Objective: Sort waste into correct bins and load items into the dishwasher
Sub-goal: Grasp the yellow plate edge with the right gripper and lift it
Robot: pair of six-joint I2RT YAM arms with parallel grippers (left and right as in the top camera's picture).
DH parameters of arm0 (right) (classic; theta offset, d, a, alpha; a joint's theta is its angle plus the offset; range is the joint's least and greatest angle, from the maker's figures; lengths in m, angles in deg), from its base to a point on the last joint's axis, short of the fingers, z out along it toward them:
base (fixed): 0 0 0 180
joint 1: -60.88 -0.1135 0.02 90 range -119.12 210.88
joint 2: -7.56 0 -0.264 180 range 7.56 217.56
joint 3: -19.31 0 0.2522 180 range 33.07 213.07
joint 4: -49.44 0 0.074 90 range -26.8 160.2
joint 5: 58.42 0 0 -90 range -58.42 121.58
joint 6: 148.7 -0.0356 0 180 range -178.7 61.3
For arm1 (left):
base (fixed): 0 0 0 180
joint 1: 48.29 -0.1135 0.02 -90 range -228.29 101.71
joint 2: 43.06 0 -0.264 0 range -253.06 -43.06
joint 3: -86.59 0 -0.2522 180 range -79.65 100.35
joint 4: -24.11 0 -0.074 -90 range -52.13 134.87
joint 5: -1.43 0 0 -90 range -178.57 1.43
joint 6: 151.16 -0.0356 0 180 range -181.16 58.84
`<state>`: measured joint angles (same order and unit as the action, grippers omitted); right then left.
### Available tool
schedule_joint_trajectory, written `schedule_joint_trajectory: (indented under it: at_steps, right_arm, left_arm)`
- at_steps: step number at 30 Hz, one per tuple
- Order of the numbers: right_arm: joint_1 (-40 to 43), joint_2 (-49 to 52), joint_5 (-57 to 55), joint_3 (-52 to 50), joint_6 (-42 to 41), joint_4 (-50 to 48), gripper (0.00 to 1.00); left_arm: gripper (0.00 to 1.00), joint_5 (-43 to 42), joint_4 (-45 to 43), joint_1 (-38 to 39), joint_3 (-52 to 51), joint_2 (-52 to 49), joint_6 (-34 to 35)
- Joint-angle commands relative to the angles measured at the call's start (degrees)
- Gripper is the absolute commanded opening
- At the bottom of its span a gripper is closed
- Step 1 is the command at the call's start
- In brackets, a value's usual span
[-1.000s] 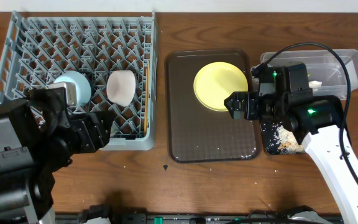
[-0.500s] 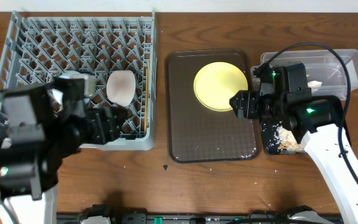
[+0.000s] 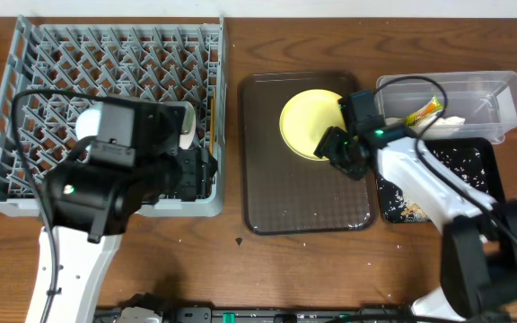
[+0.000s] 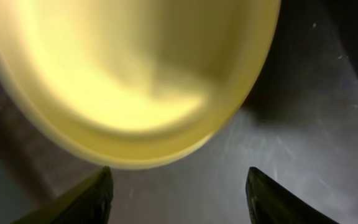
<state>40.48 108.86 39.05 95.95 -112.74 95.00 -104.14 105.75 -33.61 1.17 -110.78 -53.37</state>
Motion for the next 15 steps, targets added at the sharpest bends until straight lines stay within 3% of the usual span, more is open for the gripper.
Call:
schedule_joint_trajectory:
  at_steps: [1,4,9,15]
  right_arm:
    - [-0.35,4.17,-3.13,-0.04,-9.27,-1.64,0.63]
    - [-0.33,7.21,-4.57,-0.04,-11.65,-2.56,0.63]
    - [-0.37,9.09,-4.94,-0.04,-10.62,-2.62,0.2]
    - [-0.5,8.07,-2.47,-0.04,-3.87,-2.08,0.02]
  left_arm:
    - [0.67,4.07,0.04,0.94,0.02,-1.05,1.62]
    - [0.67,4.42,0.22,0.94,0.02,-1.46,2.43]
    - [0.68,6.25,0.13,0.94,0.02,-1.51,2.4]
    - [0.68,6.69,-0.46,0.94,0.02,-1.51,2.4]
